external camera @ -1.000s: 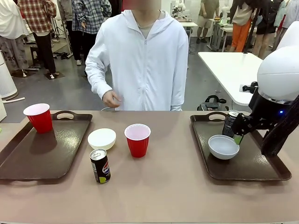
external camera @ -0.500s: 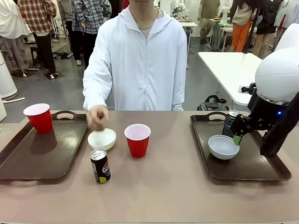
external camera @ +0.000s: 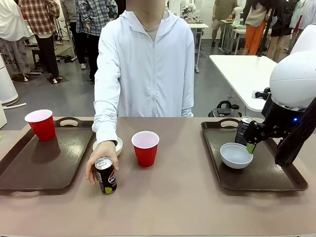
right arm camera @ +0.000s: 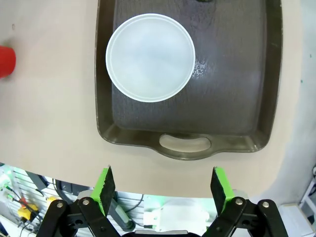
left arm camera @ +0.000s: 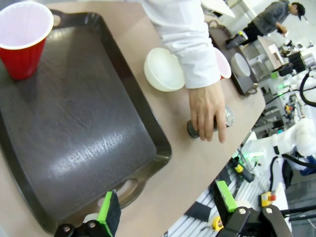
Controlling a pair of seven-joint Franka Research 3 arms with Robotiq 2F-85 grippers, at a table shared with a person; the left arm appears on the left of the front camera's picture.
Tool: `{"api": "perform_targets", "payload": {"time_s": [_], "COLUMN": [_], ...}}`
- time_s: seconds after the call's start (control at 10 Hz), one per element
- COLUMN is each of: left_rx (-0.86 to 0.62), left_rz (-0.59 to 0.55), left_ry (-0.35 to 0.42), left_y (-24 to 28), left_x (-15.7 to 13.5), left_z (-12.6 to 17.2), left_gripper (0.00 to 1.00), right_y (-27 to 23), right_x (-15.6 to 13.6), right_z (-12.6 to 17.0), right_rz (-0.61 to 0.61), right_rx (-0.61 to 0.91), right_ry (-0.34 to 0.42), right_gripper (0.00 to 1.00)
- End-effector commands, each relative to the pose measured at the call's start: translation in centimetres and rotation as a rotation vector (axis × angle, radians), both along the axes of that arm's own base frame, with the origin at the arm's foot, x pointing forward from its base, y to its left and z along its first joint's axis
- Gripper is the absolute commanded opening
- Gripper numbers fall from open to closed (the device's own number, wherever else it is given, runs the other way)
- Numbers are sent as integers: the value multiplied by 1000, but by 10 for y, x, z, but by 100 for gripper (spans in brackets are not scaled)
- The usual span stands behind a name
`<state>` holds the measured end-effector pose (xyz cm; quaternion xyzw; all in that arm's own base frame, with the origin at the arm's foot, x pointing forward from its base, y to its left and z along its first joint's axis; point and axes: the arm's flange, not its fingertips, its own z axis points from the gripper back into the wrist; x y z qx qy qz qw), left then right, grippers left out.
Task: Prepare tableware on both trays.
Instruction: Pick up a Picnic Bowl from the table and place it on a Handle tray.
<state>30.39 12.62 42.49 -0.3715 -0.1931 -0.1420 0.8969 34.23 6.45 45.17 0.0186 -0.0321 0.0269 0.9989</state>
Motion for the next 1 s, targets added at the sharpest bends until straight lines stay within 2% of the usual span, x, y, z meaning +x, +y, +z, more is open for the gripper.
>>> {"api": "perform_targets", "payload": {"time_s": [0.0, 0.3, 0.4, 0.7, 0.9], "left_rx": [76, 373, 447, 642, 731], "left_rz": [-26, -83, -108, -150, -174], "left_ry": [-14, -12, -17, -10, -13], "left_y": [-14, -62, -79, -131, -166], "left_x": [3, 3, 6, 16, 22], "left_z": [13, 59, 64, 59, 44], "left_gripper": [100, 100, 100, 100, 100], "right_y": [-13, -66, -85, -144, -193], "right_x": [-10, -22, -25, -25, -21], "right_z": [14, 30, 32, 35, 34], "right_rz": [21, 94, 119, 163, 131], "right_rx": [115, 468, 562, 762, 877], "right_ry": [-33, -49, -66, -69, -57], "right_gripper": [100, 100, 100, 100, 100]}}
